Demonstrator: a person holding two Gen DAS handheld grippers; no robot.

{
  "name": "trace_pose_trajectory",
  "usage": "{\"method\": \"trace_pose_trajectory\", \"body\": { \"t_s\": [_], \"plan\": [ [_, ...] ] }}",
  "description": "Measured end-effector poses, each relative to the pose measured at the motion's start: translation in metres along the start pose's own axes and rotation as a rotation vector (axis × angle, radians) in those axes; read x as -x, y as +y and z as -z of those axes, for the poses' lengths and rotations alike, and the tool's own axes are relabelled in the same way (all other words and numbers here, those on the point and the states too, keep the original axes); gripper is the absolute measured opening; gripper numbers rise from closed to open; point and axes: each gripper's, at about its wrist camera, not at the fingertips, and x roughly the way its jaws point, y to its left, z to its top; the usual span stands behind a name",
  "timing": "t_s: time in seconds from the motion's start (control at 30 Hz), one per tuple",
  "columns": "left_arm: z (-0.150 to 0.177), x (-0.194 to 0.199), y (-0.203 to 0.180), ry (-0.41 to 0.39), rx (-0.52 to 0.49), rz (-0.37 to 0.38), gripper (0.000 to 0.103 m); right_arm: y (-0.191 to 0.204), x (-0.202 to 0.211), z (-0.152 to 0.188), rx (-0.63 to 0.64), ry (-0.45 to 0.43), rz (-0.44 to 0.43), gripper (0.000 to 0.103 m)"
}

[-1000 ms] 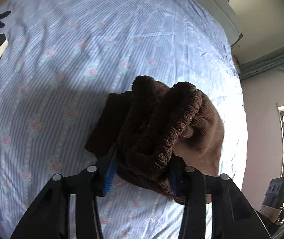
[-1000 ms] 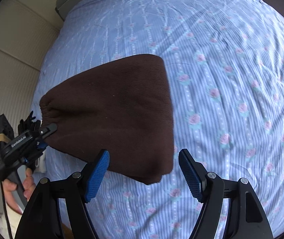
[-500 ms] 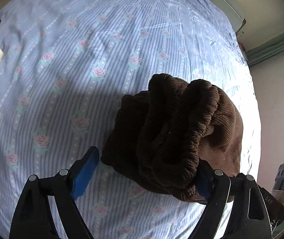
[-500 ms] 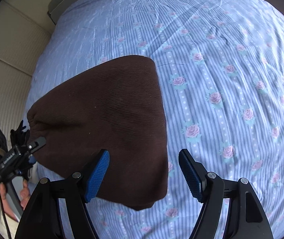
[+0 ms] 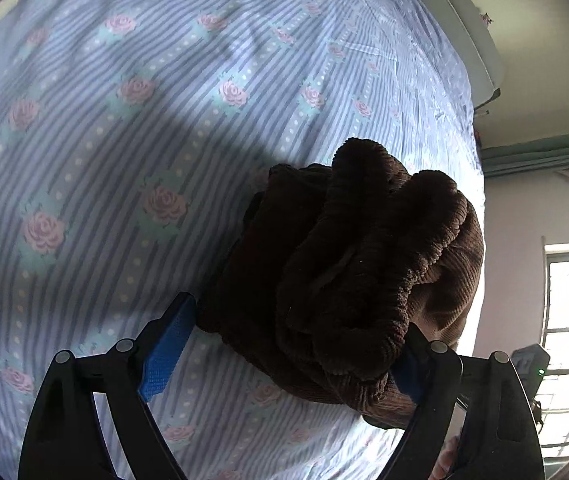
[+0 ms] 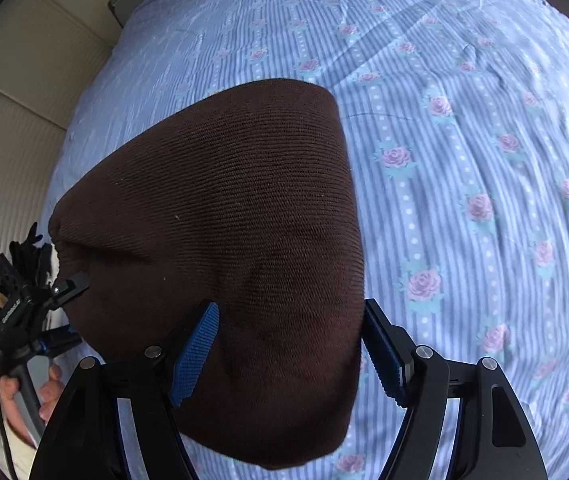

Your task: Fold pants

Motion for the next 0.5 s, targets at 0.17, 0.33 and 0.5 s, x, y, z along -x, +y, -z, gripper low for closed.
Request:
{"method": "trace_pose_trajectory", "body": {
  "t_s": [0.17,0.33,0.5],
  "plan": [
    [0.01,0.004,0.009,0.013,0.034,0.024,0.087,-0.007,-0.014,-0.003,-0.026,0.009,-0.018,0.077],
    [0.022,0.0,0.013,0.01,0.076,0.031,0.094,-0.013,-0.019,0.0,-0.04,0.015,-0.029,0.079],
    [0.015,-0.01,0.013,-0.011,0.085,0.071,0.093,-0.012,-0.02,-0.003,-0.029,0.007,-0.026,0.079]
  ]
}}
